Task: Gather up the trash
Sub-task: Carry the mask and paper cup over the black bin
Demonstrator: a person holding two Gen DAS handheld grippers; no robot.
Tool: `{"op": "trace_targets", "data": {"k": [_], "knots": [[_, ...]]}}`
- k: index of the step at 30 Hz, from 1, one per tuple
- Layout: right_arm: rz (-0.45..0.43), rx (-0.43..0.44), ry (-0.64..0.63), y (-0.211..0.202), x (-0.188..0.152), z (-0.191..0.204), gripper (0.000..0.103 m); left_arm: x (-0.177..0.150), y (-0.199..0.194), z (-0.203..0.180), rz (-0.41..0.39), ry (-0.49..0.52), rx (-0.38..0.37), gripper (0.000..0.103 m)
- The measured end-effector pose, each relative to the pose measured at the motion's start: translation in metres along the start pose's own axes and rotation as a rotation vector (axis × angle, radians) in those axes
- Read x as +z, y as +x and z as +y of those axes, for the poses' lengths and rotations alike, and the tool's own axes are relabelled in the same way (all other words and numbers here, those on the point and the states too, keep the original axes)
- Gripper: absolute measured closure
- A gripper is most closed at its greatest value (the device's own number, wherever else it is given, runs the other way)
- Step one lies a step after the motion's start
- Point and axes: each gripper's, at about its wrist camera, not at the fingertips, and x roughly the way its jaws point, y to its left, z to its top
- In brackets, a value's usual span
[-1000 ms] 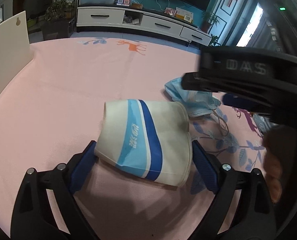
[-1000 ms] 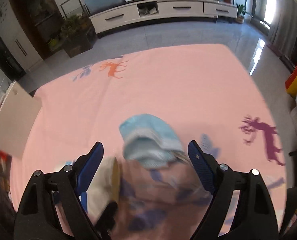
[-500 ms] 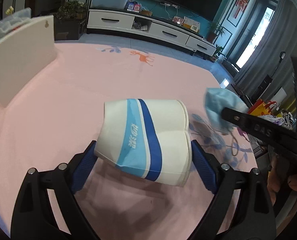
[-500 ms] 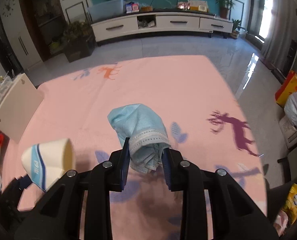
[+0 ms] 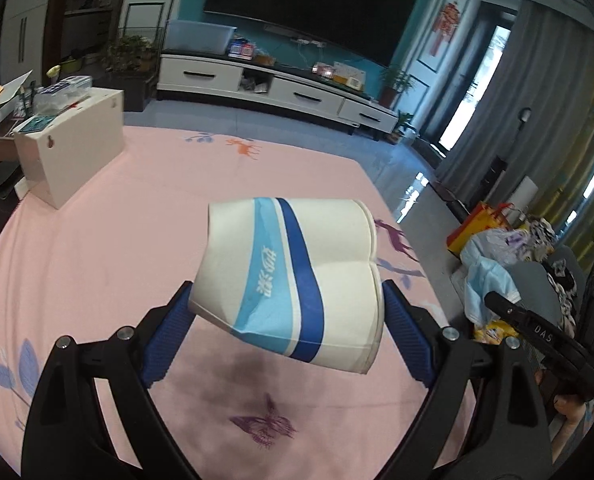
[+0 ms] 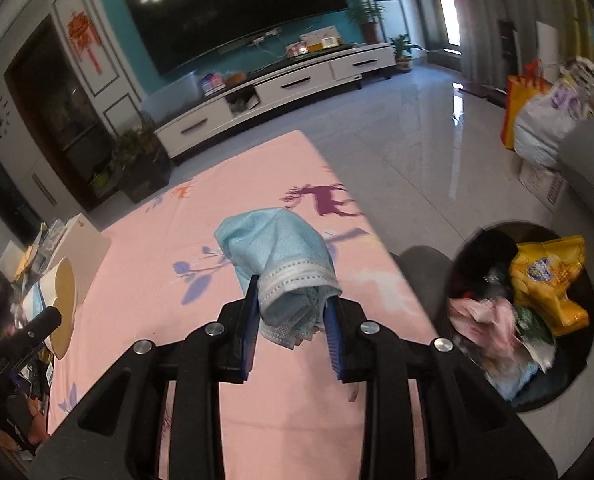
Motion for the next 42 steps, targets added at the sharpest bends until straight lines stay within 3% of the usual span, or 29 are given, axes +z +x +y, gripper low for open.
{"op": "trace_targets", "data": {"k": [7, 12, 20, 27, 37, 42], "knots": [[-0.070, -0.159, 0.068, -0.040, -0.006, -0.061, 0.073, -0.040, 0.004, -0.091, 0.015, 0.113, -0.116, 0.013], [-0.104, -0.198, 0.144, -0.057, -0.009, -0.098, 0.072, -0.074, 0.019, -0.168, 0.056, 0.260, -0.189, 0.013], [-0.098, -0.210, 0.294, -0.061, -0.020, -0.160, 0.072, -0.111, 0.053, -0.247, 0.127, 0.409, -0.275, 0.013], [-0.107, -0.205, 0.382, -0.067, -0.029, -0.191, 0.071, -0.126, 0.079, -0.281, 0.178, 0.470, -0.319, 0.012], [-0.077, -0.180, 0.442, -0.056, -0.034, -0.205, 0.070, -0.145, 0.113, -0.301, 0.268, 0.503, -0.361, 0.012], [-0.048, -0.209, 0.447, -0.047, -0.034, -0.208, 0.070, -0.151, 0.124, -0.304, 0.300, 0.502, -0.367, 0.012]]}}
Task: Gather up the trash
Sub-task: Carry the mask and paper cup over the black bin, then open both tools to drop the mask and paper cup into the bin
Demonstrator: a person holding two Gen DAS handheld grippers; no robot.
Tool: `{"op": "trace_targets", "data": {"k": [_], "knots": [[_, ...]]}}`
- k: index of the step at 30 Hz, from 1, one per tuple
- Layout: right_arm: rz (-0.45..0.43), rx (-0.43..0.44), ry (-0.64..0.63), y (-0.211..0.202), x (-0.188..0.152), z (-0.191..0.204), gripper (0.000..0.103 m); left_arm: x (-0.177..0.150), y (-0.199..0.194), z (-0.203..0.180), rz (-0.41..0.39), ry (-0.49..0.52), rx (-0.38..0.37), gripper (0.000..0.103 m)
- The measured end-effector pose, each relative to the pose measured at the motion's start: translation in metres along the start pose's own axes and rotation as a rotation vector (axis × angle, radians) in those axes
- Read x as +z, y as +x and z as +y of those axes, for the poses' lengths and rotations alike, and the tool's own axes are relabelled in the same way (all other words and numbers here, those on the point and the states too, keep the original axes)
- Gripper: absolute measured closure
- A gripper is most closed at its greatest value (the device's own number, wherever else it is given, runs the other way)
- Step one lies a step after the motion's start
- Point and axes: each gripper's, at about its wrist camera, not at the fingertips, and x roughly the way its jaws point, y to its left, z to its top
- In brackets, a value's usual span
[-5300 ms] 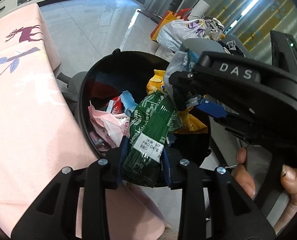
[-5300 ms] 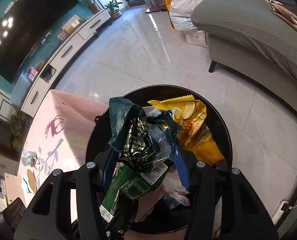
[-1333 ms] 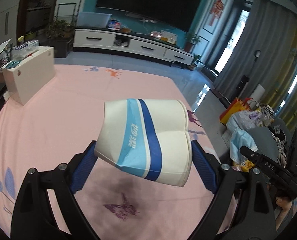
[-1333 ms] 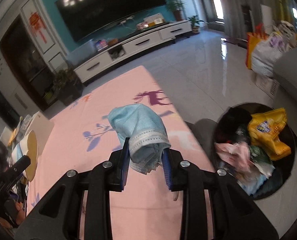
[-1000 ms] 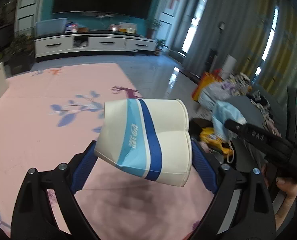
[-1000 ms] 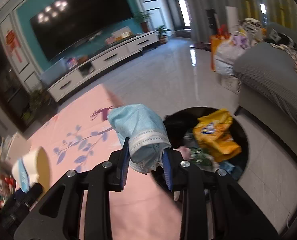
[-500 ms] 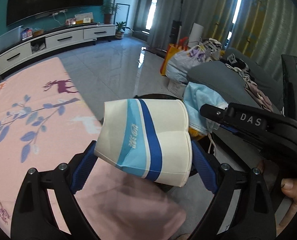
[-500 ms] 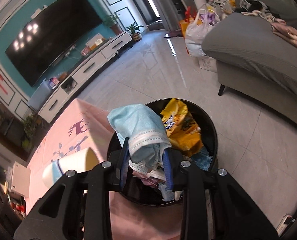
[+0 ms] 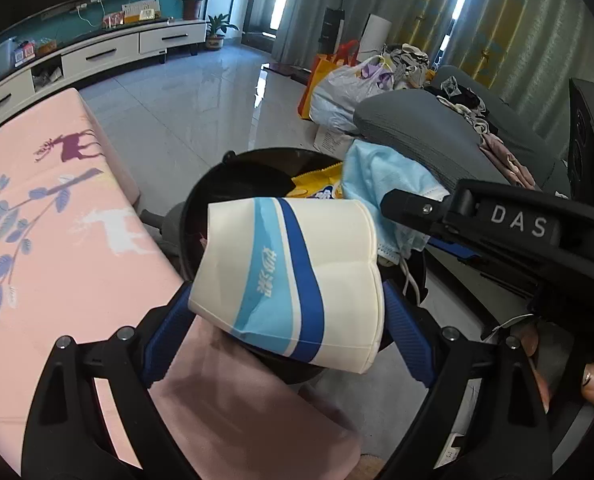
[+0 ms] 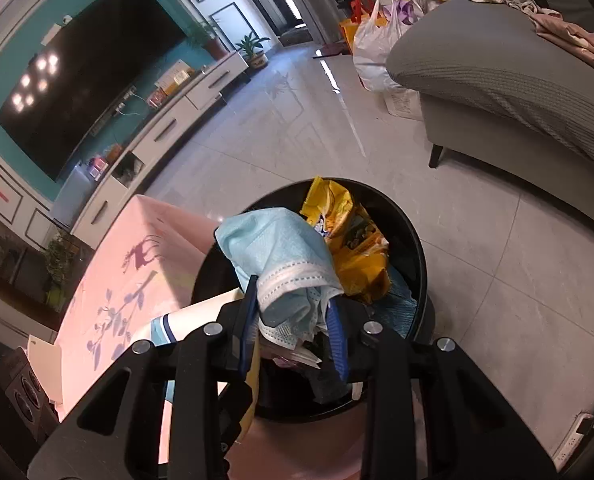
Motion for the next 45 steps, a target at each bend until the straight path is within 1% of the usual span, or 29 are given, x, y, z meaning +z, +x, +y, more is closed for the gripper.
{"op": "trace_targets", "data": {"k": [4, 8, 20, 31, 37, 39, 41, 45], "knots": [[0.012, -0.020, 0.009, 0.004, -0.002, -0.001, 0.070, -0.001, 0.007, 0.001, 0.023, 0.004, -0.017, 0.012], [0.029, -0.042, 0.015, 0.009, -0.004, -0.004, 0.070, 0.001, 0.013, 0.004, 0.042, -0.014, -0.037, 0.012], [0.048, -0.078, 0.029, 0.017, -0.005, -0.006, 0.070, 0.006, 0.030, -0.001, 0.086, 0.002, -0.035, 0.012], [0.072, -0.088, 0.044, 0.025, -0.006, -0.010, 0.070, 0.008, 0.037, -0.002, 0.107, 0.010, -0.041, 0.011], [0.075, -0.107, 0.047, 0.027, -0.006, -0.013, 0.069, 0.009, 0.040, -0.001, 0.113, -0.007, -0.061, 0.010], [0.077, -0.113, 0.040, 0.027, -0.007, -0.010, 0.069, 0.010, 0.040, -0.001, 0.115, -0.009, -0.065, 0.010], [0.077, -0.116, 0.038, 0.028, -0.007, -0.010, 0.065, 0.010, 0.041, -0.001, 0.118, -0.014, -0.068, 0.009], [0.077, -0.116, 0.048, 0.028, -0.007, -0.012, 0.059, 0.011, 0.040, 0.000, 0.120, -0.024, -0.078, 0.003]]}}
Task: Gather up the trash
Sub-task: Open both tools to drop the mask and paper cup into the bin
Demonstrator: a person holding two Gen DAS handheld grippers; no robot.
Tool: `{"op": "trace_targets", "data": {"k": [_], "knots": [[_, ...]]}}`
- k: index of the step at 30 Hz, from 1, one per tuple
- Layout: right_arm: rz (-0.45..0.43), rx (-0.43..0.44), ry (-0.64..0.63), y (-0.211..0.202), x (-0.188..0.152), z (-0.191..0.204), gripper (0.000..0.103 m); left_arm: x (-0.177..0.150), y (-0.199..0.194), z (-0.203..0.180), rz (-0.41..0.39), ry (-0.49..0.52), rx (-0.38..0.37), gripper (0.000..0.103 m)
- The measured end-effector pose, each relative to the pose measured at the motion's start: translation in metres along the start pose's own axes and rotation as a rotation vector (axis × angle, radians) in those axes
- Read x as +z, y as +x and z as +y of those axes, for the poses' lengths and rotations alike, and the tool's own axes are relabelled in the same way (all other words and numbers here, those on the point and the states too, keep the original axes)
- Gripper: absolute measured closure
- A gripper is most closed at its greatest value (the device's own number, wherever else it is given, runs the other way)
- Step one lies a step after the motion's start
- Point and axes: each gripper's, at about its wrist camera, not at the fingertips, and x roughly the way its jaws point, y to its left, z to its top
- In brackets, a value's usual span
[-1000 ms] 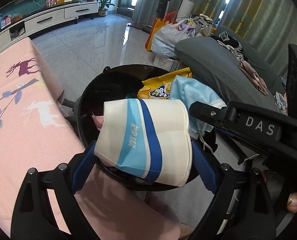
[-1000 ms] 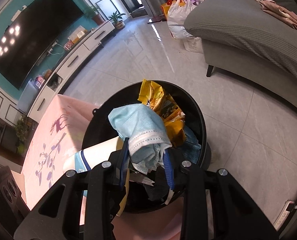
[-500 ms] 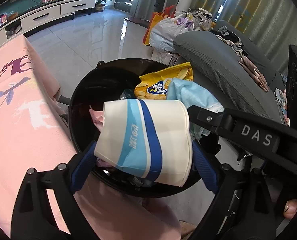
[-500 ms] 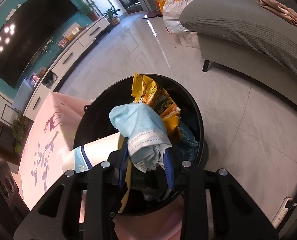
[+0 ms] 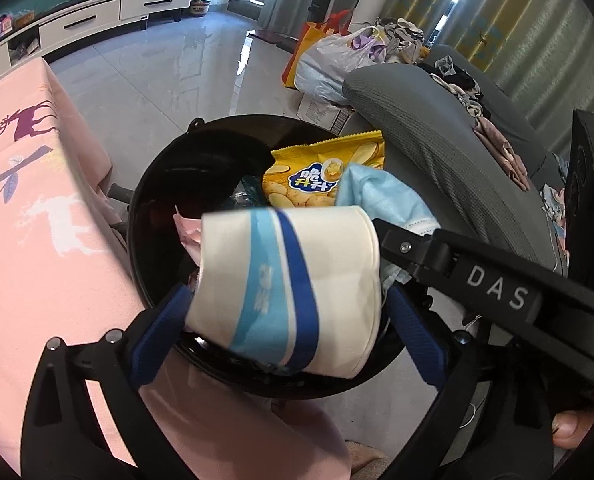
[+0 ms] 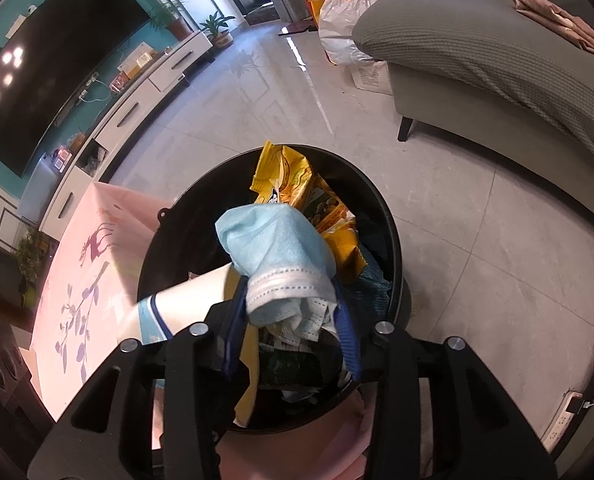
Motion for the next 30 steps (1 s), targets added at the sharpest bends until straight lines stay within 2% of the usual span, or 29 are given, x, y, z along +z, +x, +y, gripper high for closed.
{"op": "trace_targets", "data": {"k": [5, 12, 18, 21, 23, 25, 30], "knots": [[-0.002, 0.004, 0.013, -0.003, 0.001, -0.003, 0.050, -0.001, -0.004, -0.001, 0.002, -0.003, -0.008, 0.003], [-0.034, 0.028, 0.005, -0.016, 0.001, 0.001, 0.035, -0.001, -0.027, 0.000, -0.040, -0.011, -0.030, 0.003], [-0.096, 0.053, 0.010, -0.039, 0.003, 0.000, 0.028, -0.001, -0.059, -0.003, -0.097, -0.003, -0.005, 0.003], [-0.139, 0.062, 0.013, -0.054, 0.004, -0.001, 0.019, -0.003, -0.082, -0.005, -0.139, 0.013, -0.001, 0.003], [-0.170, 0.061, 0.007, -0.065, 0.004, -0.001, 0.010, -0.005, -0.095, -0.007, -0.165, 0.021, 0.018, 0.003], [-0.197, 0.059, -0.001, -0.075, 0.003, 0.000, 0.007, -0.010, -0.110, -0.008, -0.194, 0.029, 0.070, 0.003], [-0.266, 0.013, -0.042, -0.097, 0.000, 0.005, 0.003, -0.018, -0.142, -0.011, -0.255, 0.031, 0.151, 0.003]]}}
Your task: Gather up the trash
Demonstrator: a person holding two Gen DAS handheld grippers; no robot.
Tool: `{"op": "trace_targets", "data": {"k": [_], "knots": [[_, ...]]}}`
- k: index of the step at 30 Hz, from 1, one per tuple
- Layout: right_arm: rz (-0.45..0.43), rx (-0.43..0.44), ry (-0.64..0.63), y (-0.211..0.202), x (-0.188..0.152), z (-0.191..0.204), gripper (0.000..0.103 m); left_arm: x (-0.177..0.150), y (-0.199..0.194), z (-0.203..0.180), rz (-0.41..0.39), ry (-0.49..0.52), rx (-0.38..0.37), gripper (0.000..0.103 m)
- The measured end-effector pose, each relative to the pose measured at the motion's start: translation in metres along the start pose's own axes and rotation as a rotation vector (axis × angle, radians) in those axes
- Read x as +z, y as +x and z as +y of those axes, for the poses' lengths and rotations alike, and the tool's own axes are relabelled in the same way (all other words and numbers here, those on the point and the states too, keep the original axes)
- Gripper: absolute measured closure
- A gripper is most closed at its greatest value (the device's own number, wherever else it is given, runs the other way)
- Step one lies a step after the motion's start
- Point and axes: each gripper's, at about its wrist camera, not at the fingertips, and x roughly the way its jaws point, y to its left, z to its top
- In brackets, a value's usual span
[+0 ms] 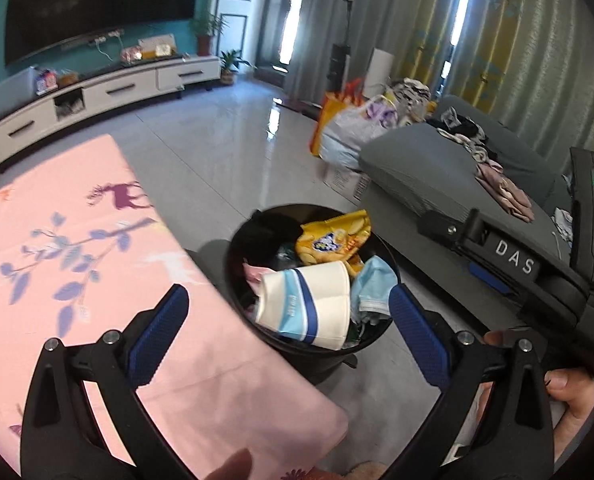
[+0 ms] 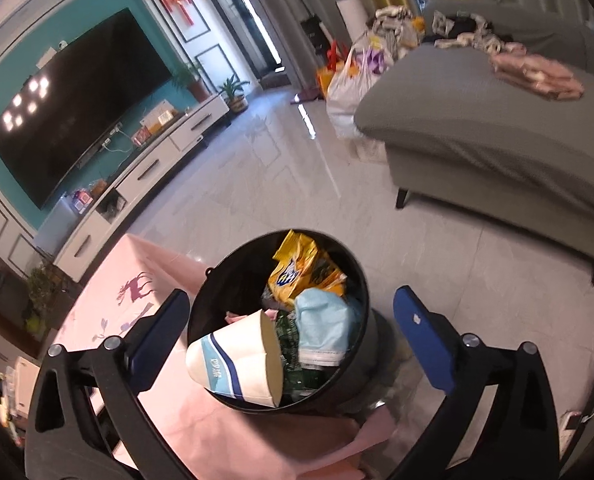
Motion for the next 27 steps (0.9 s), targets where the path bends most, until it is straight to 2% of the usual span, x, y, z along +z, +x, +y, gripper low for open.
{"op": "trace_targets", "data": {"k": [6, 10, 18, 27], "knots": [[-0.047, -0.062, -0.058, -0.014, -0.001, 0.004, 0.003, 0.002, -0.020, 0.002, -0.028, 0.003, 0.027, 0.003], [-0.055, -0.071, -0.067, -0.018, -0.003, 0.002, 0.003, -0.001, -0.027, 0.000, -0.045, 0.022, 0.065, 0.003], [-0.056, -0.088, -0.071, -0.021, -0.005, 0.004, 0.003, -0.005, -0.030, -0.009, -0.051, 0.061, 0.081, 0.003], [-0.042, -0.119, -0.083, -0.016, -0.007, 0.005, 0.003, -0.010, -0.030, -0.010, -0.031, 0.060, 0.078, 0.003]]}}
